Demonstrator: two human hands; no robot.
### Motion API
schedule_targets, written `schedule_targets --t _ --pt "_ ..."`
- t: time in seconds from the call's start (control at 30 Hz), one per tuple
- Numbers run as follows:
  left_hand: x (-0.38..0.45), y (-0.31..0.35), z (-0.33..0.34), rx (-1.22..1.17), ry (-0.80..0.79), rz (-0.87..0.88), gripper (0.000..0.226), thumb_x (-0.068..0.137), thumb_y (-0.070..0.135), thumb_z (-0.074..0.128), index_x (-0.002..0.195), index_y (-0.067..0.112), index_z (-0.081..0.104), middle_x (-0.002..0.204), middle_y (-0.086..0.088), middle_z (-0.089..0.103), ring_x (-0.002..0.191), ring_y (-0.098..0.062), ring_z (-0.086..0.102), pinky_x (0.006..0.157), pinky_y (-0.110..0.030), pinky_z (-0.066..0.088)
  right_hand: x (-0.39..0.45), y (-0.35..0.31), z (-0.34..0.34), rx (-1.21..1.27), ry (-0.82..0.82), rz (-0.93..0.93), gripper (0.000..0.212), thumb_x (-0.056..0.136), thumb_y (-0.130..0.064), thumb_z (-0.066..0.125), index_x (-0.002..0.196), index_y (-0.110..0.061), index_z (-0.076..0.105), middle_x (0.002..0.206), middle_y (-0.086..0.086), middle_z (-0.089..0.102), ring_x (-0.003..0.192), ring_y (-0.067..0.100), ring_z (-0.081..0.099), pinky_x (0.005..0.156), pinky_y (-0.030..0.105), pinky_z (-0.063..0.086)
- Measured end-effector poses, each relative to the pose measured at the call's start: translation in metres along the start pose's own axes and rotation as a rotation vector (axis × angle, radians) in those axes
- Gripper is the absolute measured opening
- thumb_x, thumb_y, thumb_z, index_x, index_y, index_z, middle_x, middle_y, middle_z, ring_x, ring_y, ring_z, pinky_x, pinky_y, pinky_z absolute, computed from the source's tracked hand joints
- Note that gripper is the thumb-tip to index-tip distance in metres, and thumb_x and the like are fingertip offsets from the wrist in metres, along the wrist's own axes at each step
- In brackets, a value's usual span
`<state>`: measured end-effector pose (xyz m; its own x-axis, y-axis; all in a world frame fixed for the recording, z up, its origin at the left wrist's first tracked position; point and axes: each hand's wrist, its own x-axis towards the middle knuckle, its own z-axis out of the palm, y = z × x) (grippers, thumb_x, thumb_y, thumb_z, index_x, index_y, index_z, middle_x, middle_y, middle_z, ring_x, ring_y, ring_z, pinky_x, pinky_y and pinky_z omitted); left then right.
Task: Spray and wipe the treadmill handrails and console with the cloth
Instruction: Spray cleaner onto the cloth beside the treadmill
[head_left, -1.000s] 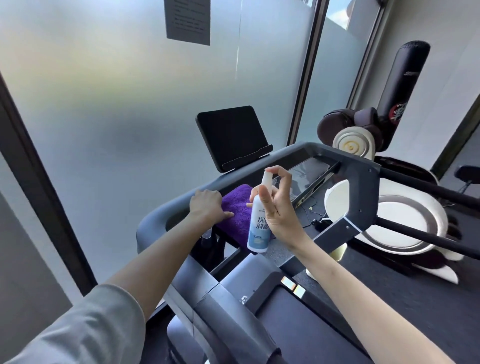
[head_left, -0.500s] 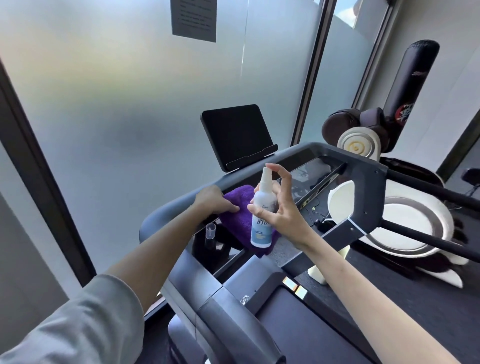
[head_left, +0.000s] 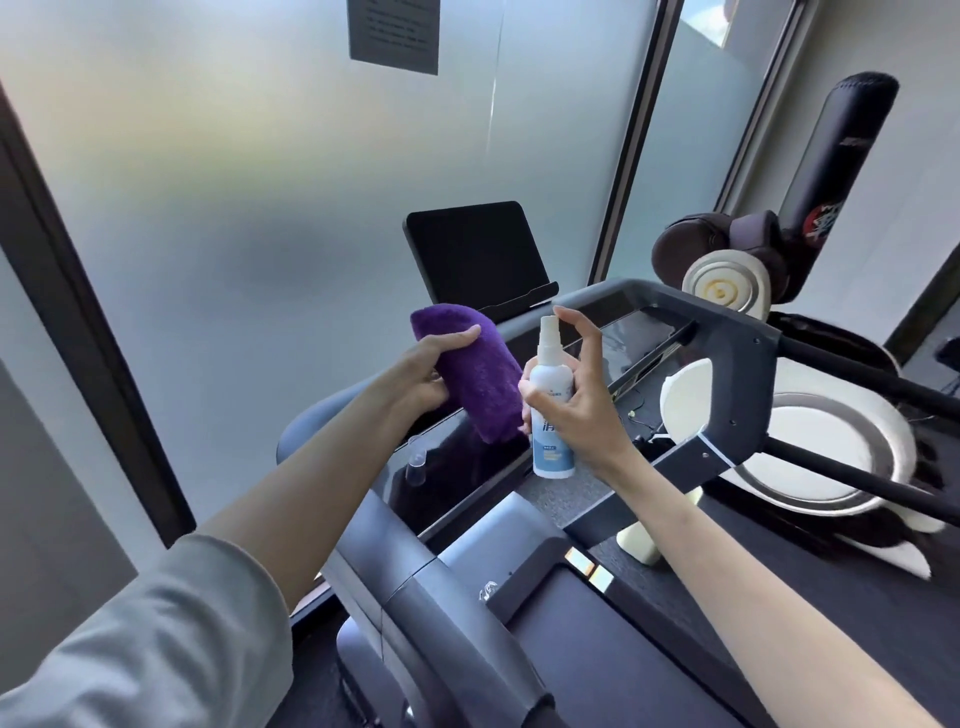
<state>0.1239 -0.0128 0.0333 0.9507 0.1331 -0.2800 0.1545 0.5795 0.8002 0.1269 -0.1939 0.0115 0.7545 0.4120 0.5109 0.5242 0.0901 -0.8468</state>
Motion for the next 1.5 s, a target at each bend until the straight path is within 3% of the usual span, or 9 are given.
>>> schedule_targets --t 0.13,0.23,0.43,0.53,0.83,0.97,1.17,1.3,1.5 --pt "-0.016 0.013 0.006 0.079 0.063 0.165 0.026 0.081 0.016 0.072 0.105 0.009 0.066 0.099 -0.010 0.071 0.082 -0.022 0.069 0.069 -0.031 0.058 0.004 -0.001 -0.006 -0.010 -0.029 -0.005 0.073 0.083 0.007 0.063 0.131 -0.038 0.031 0.076 0.006 0.060 0.056 0.026 0.060 0.057 0.036 0.055" --pt "-0.031 0.025 0.003 0.104 0.167 0.313 0.043 0.081 0.011 0.073 0.122 0.005 0.061 0.117 -0.017 0.067 0.107 -0.031 0.064 0.090 -0.042 0.054 0.010 -0.004 -0.004 -0.007 -0.059 -0.026 0.074 0.083 0.009 0.059 0.131 -0.039 0.029 0.083 0.013 0.057 0.058 0.021 0.060 0.057 0.032 0.055" --pt "-0.098 0.034 -0.014 0.019 0.221 0.544 0.033 0.085 0.017 0.070 0.117 0.012 0.063 0.114 -0.009 0.069 0.097 -0.022 0.068 0.081 -0.034 0.057 0.002 -0.024 0.003 -0.079 -0.068 -0.097 0.078 0.083 0.014 0.058 0.129 -0.040 0.026 0.130 0.032 0.044 0.070 0.020 0.059 0.066 0.034 0.057" --pt "-0.139 0.027 -0.028 0.043 0.293 0.612 0.026 0.085 0.024 0.071 0.109 0.016 0.065 0.111 -0.006 0.071 0.098 -0.019 0.068 0.082 -0.034 0.057 -0.016 -0.037 0.000 -0.163 -0.101 -0.123 0.075 0.085 0.009 0.062 0.136 -0.029 0.023 0.146 0.017 0.032 0.080 0.024 0.059 0.077 0.039 0.058" --pt "-0.258 -0.037 -0.039 0.146 0.466 0.693 0.018 0.080 0.024 0.076 0.095 0.024 0.066 0.089 0.006 0.075 0.085 -0.011 0.071 0.067 -0.026 0.058 -0.096 -0.087 -0.028 -0.292 -0.250 -0.060 0.072 0.087 0.007 0.059 0.143 -0.021 0.023 0.100 0.002 0.050 0.060 0.020 0.057 0.062 0.027 0.053" --pt "-0.304 -0.075 -0.037 0.138 0.527 0.652 0.015 0.081 0.022 0.075 0.092 0.023 0.067 0.080 0.010 0.074 0.073 -0.006 0.070 0.060 -0.022 0.055 -0.143 -0.099 -0.044 -0.277 -0.288 -0.007 0.068 0.088 0.006 0.058 0.140 -0.019 0.023 0.078 0.011 0.058 0.057 0.027 0.062 0.062 0.036 0.058" --pt "-0.339 -0.143 -0.021 0.115 0.591 0.557 0.020 0.083 0.020 0.073 0.102 0.019 0.067 0.087 0.004 0.072 0.076 -0.010 0.068 0.060 -0.024 0.054 -0.195 -0.096 -0.066 -0.323 -0.297 -0.070 0.065 0.088 0.003 0.061 0.139 -0.022 0.028 0.113 0.016 0.054 0.051 0.020 0.068 0.051 0.025 0.056" --pt "-0.347 -0.182 -0.003 0.120 0.631 0.565 0.014 0.083 0.020 0.073 0.096 0.022 0.067 0.086 0.007 0.073 0.077 -0.009 0.069 0.064 -0.025 0.054 -0.210 -0.089 -0.084 -0.334 -0.327 -0.124 0.067 0.086 0.002 0.064 0.135 -0.028 0.031 0.103 0.013 0.054 0.045 0.011 0.058 0.046 0.022 0.052" --pt "-0.357 -0.231 0.032 0.185 0.798 0.636 0.012 0.087 0.016 0.069 0.096 0.022 0.064 0.084 0.009 0.070 0.073 -0.005 0.066 0.060 -0.018 0.052 -0.220 -0.085 -0.106 -0.348 -0.448 -0.192 0.068 0.081 -0.011 0.077 0.127 -0.038 0.035 0.125 -0.010 0.043 0.073 0.031 0.060 0.071 0.038 0.056"
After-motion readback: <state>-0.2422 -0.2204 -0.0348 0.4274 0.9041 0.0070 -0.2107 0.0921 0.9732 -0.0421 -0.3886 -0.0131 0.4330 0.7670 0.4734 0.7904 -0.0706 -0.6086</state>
